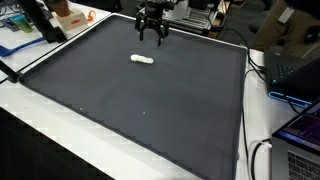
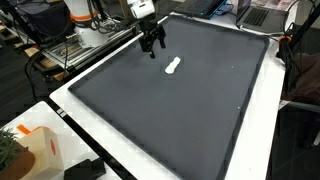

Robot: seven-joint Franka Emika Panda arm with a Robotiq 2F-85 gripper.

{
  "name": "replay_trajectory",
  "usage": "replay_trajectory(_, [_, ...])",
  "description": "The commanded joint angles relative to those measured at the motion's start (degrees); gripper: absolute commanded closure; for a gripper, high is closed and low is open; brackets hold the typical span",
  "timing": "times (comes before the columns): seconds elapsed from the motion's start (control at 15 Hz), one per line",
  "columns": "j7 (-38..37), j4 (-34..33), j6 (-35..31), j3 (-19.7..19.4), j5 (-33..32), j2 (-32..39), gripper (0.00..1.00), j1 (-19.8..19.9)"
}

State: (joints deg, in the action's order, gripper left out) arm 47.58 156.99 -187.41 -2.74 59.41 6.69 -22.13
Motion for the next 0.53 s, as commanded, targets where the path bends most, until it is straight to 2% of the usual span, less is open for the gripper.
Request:
replay_trajectory(0.0, [1.24, 0.6, 4.45, -3.12, -1.6, -3.59, 0.0, -2.46])
replay_trajectory(0.13, [1.22, 0.3, 7.36, -3.59, -2.73, -6.34, 0.0, -2.91])
replay_trajectory(0.2, [-1.85, 2.87, 7.76, -3.47, -5.4, -10.07, 0.0, -3.0])
replay_trajectory(0.27, [0.23, -0.29, 4.9, -2.32, -2.41, -3.96, 0.0, -2.11])
replay_trajectory(0.47, [-0.28, 0.7, 6.27, -2.44, -3.47, -7.68, 0.0, -2.4])
